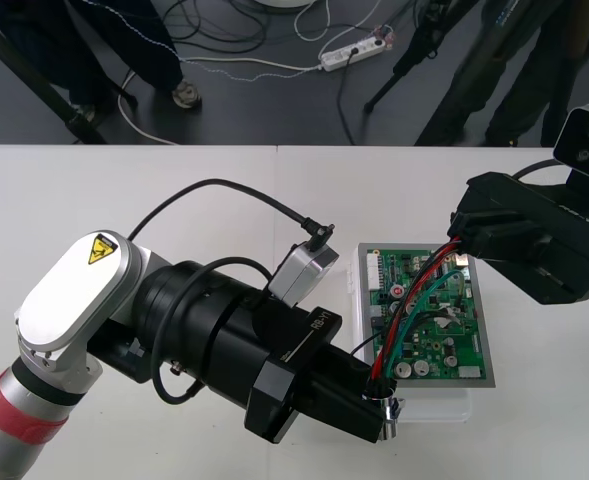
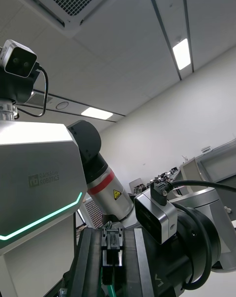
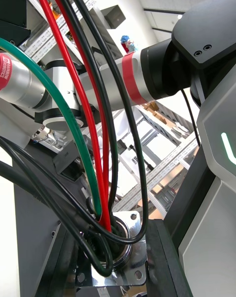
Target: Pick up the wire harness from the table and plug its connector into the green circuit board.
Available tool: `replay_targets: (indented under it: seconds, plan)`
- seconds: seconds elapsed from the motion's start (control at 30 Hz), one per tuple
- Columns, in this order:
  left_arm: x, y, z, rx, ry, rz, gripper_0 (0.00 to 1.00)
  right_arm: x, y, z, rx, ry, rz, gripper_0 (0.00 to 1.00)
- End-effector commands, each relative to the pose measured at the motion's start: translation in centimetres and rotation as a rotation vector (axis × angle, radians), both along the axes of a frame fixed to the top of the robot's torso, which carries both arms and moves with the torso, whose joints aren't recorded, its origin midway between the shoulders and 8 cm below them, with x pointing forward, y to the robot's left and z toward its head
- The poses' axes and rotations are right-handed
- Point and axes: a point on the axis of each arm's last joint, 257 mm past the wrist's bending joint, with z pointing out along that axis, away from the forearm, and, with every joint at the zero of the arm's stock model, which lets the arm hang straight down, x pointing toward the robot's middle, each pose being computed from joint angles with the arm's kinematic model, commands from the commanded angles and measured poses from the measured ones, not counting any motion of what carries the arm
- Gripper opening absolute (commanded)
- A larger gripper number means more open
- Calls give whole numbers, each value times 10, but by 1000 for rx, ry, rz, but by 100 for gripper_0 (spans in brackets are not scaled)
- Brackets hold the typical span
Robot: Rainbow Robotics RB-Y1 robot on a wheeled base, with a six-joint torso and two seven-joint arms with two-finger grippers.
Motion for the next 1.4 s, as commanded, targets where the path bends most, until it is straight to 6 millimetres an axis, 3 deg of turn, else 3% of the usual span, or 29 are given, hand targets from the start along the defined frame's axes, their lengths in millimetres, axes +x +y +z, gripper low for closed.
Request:
replay_targets:
  seconds: [0.03,0.3,0.33,0.4,0.43,0.47,0.93,1.4]
  plan:
    - [-7,2,-3,30,67,-15,0,-1,0,14,13,-28,17,0]
    - [-4,2,-1,23,72,0,0,1,-1,13,14,-25,10,0]
    - [-3,1,0,21,70,4,4,1,-1,13,14,-25,10,0]
    - [-1,0,1,17,74,13,52,1,-1,13,14,-25,10,0]
    - [1,-1,1,15,73,21,89,1,-1,13,14,-22,10,0]
    - [2,-1,1,12,73,27,100,2,-1,14,16,-24,8,0]
    - [16,-6,3,-19,28,88,100,2,0,13,19,-27,8,0]
    - [42,-4,5,-50,-39,191,100,4,-2,14,23,-25,0,0]
